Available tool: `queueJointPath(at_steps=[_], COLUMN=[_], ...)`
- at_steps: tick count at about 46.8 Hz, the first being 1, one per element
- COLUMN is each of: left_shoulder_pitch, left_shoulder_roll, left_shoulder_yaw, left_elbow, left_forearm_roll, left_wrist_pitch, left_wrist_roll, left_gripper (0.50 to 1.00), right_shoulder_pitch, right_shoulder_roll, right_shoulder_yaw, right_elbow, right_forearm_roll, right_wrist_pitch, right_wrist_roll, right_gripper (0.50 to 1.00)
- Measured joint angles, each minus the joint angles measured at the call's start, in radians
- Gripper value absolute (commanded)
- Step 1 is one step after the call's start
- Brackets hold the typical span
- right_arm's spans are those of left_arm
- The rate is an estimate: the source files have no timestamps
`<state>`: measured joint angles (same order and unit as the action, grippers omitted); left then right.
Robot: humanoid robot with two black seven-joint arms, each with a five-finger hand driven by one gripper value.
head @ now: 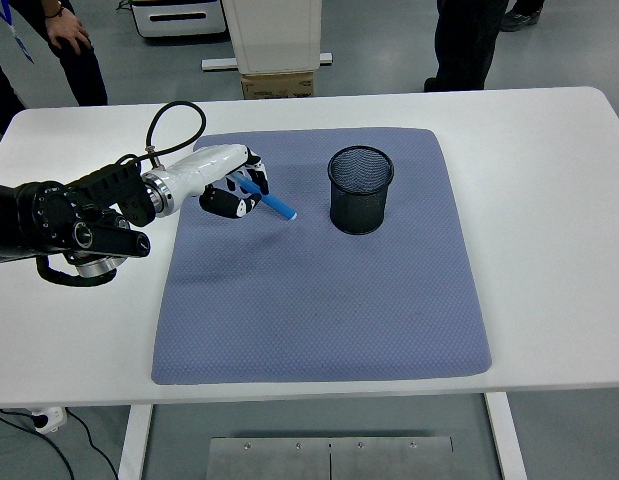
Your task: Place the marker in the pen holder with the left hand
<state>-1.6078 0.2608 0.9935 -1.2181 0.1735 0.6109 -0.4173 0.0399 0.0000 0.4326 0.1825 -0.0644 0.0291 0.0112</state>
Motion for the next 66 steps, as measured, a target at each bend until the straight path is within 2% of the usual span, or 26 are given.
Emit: queueJointPath(at_steps=[25, 46, 66], left_shoulder_pitch=[-0.052, -0.137, -0.18], left_shoulder_roll=[0.004, 0.005, -0.042], left_shoulder_yaw=[0.0, -0.001, -0.003], left_elbow=[0.001, 0.002, 0.018], left_forearm_roll=[0.013, 0.044, 0.094], left_wrist_pitch=[0.0, 0.0, 0.0], left_wrist_roll=[0.0, 0.0, 0.002], left_gripper=[0.5, 0.5, 0.5], right_shoulder_pitch=[0.0, 0.0, 0.0], right_shoulder_roll=[0.0, 0.0, 0.0], right_shoulder_yaw=[0.0, 0.0, 0.0], right_elbow=[0.0, 0.0, 0.0], right_forearm_roll=[0.0, 0.0, 0.0], right_wrist_pitch=[0.0, 0.0, 0.0], right_wrist_roll=[0.0, 0.001, 0.0], right_gripper=[1.0, 1.0, 1.0])
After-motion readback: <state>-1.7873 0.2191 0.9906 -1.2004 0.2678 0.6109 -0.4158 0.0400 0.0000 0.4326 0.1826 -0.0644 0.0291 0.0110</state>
